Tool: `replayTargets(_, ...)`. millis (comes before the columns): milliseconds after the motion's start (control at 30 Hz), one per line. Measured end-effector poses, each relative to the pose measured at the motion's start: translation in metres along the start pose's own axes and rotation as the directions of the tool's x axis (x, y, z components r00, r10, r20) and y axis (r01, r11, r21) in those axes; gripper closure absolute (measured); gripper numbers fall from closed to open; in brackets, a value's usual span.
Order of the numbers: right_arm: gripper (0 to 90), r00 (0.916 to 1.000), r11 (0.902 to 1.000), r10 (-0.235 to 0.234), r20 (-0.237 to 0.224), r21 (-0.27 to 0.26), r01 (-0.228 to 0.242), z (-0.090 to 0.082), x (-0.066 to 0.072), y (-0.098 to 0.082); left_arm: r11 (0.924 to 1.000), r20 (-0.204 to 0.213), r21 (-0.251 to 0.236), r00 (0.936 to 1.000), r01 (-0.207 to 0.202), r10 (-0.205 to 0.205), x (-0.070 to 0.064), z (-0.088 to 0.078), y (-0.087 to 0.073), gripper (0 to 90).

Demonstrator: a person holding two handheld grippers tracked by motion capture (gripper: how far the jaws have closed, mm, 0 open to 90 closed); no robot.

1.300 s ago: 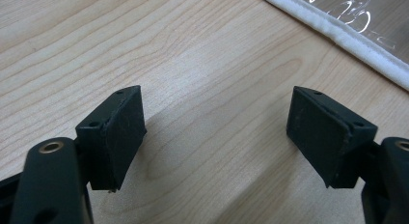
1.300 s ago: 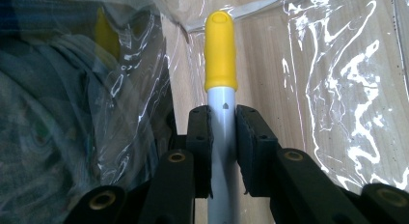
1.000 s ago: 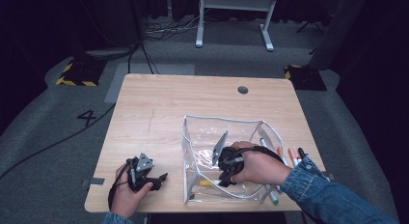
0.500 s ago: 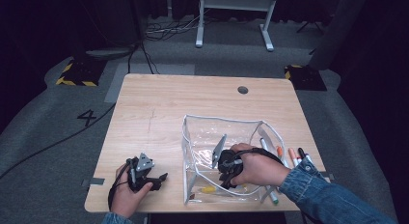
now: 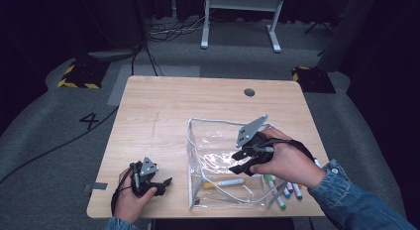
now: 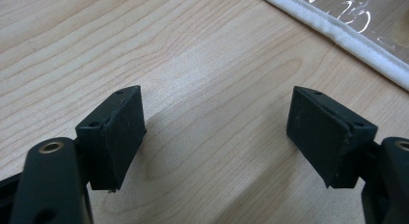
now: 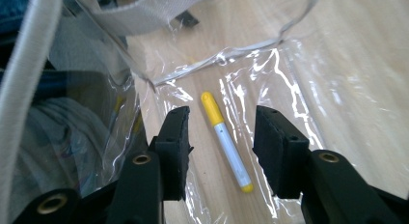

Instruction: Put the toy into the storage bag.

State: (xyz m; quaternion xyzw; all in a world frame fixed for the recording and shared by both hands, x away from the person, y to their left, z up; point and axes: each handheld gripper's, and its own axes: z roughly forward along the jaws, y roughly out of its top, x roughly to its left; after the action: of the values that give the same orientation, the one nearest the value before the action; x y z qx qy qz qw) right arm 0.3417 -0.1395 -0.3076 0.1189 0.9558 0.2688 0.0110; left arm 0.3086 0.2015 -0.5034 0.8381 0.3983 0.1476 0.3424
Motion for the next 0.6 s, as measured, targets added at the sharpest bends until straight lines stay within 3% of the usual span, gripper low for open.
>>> replayTargets(167, 56.1, 0.9985, 0.9973, 0.038, 0.039, -0.064, -0.035, -0.027, 0.0, -0.012, 1.0, 0.001, 0.0, 1.0, 0.001, -0.001, 0.0, 0.0, 0.0, 21.4)
replayTargets(300, 55.4, 0.9931, 0.9872, 0.098, 0.065, -0.132, -0.089, -0.049, -0.002, -0.029, 1.0, 0.001, -0.001, 1.0, 0.001, -0.001, 0.0, 0.0, 0.0, 21.4)
replayTargets(600, 55.4, 0.9666, 0.958, 0.222, 0.127, -0.213, -0.192, -0.086, -0.013, -0.075, 1.0, -0.004, 0.002, 1.0, 0.004, -0.004, 0.0, 0.0, 0.0, 21.0)
